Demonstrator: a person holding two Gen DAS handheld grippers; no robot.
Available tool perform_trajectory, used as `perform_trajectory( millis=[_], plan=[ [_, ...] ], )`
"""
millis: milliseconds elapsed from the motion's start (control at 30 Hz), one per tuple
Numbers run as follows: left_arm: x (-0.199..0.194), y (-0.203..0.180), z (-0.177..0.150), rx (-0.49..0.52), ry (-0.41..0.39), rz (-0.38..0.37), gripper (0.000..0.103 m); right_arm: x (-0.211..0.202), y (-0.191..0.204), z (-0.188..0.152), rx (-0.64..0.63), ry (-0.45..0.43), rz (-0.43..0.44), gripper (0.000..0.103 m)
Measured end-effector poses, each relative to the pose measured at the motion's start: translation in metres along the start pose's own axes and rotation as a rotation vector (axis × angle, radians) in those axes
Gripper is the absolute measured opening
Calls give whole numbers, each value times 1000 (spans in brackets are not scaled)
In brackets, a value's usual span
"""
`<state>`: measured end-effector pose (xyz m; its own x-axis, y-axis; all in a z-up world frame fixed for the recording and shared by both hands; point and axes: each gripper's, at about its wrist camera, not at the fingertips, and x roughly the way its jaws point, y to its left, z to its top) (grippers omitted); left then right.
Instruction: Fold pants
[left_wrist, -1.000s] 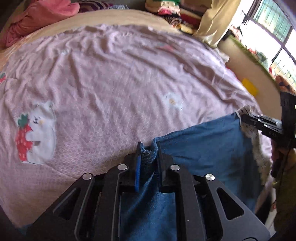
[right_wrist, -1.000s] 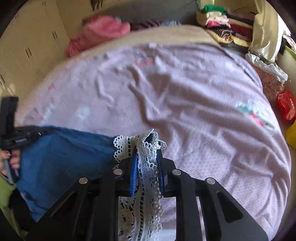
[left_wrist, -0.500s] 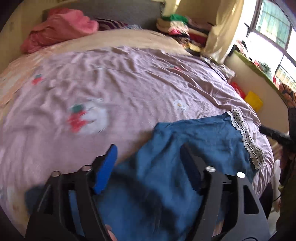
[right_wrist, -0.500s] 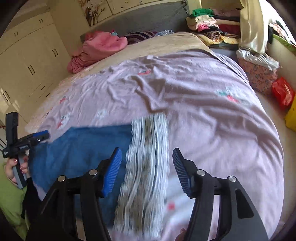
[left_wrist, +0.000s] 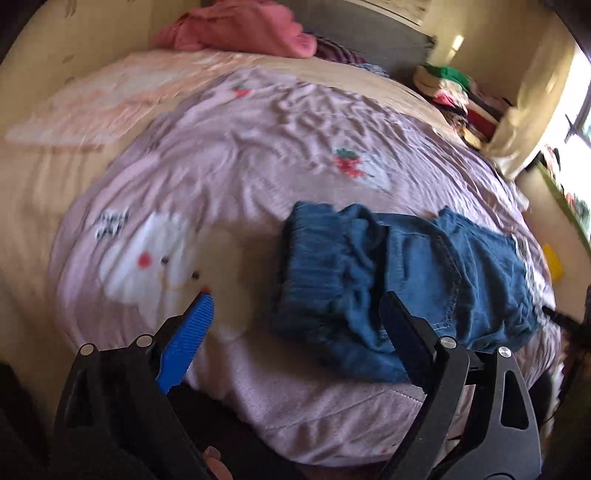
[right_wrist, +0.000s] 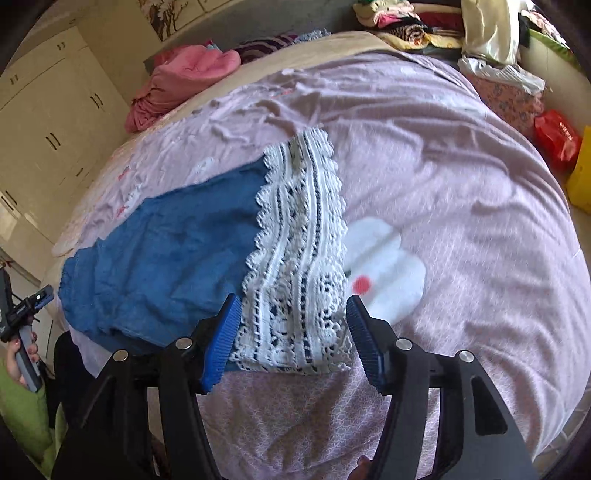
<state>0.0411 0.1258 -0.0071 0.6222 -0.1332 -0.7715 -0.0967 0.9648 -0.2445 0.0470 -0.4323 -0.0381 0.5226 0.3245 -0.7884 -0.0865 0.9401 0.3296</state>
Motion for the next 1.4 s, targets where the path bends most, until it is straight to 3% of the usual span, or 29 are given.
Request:
perform_trajectory(
  millis=[133, 200, 233, 300, 400, 467, 600, 700, 833, 967, 1067, 1167, 1300, 1400],
  plan=[
    [17, 7, -2, -56, 27, -62, 84, 3, -9, -2, 61, 6, 41, 57],
    [29, 0, -1, -65, 53, -88, 82, 3, -9, -3, 66, 8, 50, 51],
    [36, -6, -1, -64, 63, -104, 76, 3, -10, -3, 71, 13, 61, 49],
    [44, -11, -1, -60, 71, -57, 44, 4, -9, -4, 74, 23, 79, 40],
    [46, -7, 0, -97, 60, -56, 37, 6, -6, -6, 55, 28, 81, 24],
    [35, -11, 0, -63, 27, -27, 36, 0, 3, -9, 6, 8, 38, 23],
    [20, -10, 0, 7, -22, 42, 36, -7, 7, -14, -43, -3, -13, 22],
    [35, 3, -4, -36, 31, 31, 36, 0, 3, -22, -41, 15, -34, 22],
    [46, 2, -12, -1, 36, 56, 39, 3, -1, -24, -17, 5, -46, 24],
    [39, 8, -11, -23, 31, 41, 50, 1, -1, -24, -11, 5, -58, 31],
    [20, 9, -9, -31, 2, 30, 54, -14, 1, -21, -18, -15, -90, 39],
    [-6, 3, -5, -4, -55, 78, 57, -32, 4, -20, -28, -57, -115, 45],
    [-40, -11, 5, 38, -139, 94, 67, -53, 20, -17, -66, -115, -91, 48],
    [-45, -33, 12, 83, -156, 49, 73, -54, 40, -13, -113, -124, -61, 52]
  ],
)
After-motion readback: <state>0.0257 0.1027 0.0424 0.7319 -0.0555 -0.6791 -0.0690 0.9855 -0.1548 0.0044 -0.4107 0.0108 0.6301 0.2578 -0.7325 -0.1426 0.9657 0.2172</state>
